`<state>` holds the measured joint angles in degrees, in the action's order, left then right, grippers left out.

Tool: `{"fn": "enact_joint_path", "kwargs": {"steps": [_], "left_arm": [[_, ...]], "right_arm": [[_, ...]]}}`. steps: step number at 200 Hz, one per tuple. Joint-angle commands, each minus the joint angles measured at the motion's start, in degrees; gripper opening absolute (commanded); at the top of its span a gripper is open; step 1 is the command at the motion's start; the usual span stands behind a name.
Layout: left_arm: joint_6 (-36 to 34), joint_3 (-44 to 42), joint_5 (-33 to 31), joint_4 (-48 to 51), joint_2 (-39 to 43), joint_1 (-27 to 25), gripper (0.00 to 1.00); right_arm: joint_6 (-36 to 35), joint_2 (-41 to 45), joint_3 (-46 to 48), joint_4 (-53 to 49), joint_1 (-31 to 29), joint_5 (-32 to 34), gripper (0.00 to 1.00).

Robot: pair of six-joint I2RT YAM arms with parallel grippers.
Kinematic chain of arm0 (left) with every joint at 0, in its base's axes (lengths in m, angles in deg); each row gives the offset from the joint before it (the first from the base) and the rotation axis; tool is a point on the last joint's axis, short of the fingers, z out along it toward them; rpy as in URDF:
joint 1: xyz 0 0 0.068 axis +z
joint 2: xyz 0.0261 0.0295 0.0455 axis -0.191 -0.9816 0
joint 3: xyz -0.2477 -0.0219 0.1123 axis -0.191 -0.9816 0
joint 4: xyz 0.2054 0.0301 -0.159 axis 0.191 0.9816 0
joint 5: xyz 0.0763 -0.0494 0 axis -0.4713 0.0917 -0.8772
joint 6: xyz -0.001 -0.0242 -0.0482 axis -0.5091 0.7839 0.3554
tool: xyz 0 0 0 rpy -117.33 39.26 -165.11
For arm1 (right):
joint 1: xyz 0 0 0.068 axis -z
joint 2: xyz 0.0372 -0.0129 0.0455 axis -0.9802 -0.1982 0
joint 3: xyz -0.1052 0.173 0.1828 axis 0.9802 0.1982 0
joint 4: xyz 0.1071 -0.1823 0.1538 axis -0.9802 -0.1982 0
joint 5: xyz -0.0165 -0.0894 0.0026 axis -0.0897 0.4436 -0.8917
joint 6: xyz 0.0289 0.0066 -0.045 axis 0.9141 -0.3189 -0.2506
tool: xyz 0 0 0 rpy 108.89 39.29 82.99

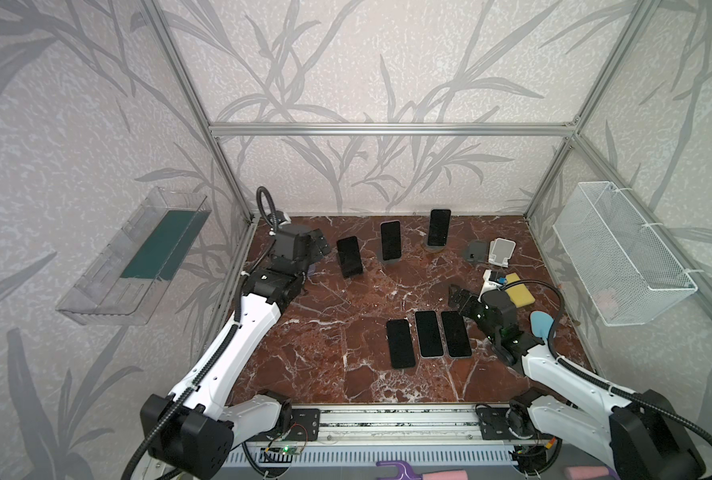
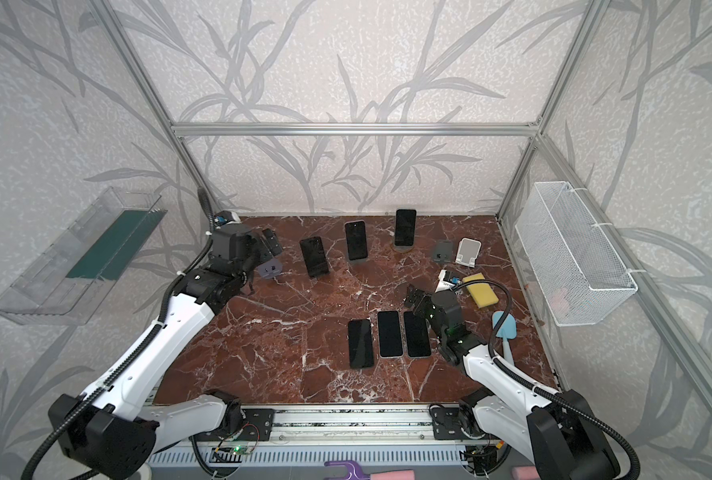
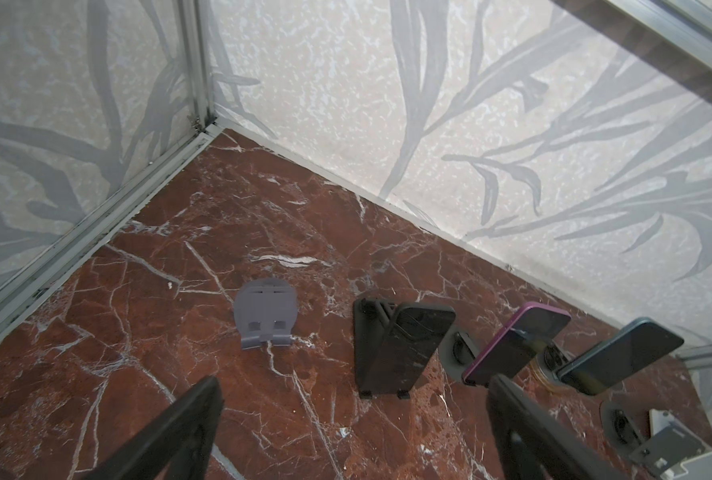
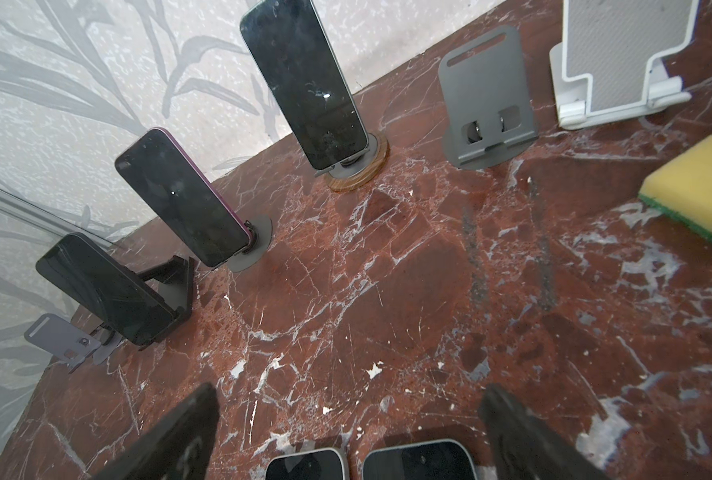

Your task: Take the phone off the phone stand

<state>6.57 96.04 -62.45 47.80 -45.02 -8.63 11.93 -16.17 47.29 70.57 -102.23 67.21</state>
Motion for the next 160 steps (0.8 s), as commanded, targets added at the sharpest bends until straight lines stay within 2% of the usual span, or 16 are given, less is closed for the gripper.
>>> {"fn": "enact_joint_path", "kwargs": {"steps": [1,25,58,77,118,160], "left_arm": [[-1.23,4.48,-7.02,4.21,-2.97,-2.63,0.99],[-0.48,5.33,-7.47,3.98,-5.40,-5.11,0.99],[-0.56,12.57,-14.05,12.51,-13.24,-11.34,0.99],[1.53,14.33,-15.48,14.25,-16.52,-13.66,0.99],[7.98,15.26,-14.40,13.82,-22.07,-14.49,0.99],[8.75,19.77,-15.06,13.93,-29.52,-14.38,0.99]], "right_arm": [[0.67,-0.38,0.08,0.32,-0.03,0.13,0.98],[0.45,0.24,0.06,0.09,-0.07,-0.19,0.97],[0.24,0.06,-0.09,0.24,-0.08,-0.71,0.97],[0.31,0.39,0.37,0.71,-0.14,-0.73,0.97],[-0.10,0.78,0.66,0.71,-0.12,0.06,0.98],[-0.13,0.05,0.59,1.15,-0.15,-0.17,0.98]]}}
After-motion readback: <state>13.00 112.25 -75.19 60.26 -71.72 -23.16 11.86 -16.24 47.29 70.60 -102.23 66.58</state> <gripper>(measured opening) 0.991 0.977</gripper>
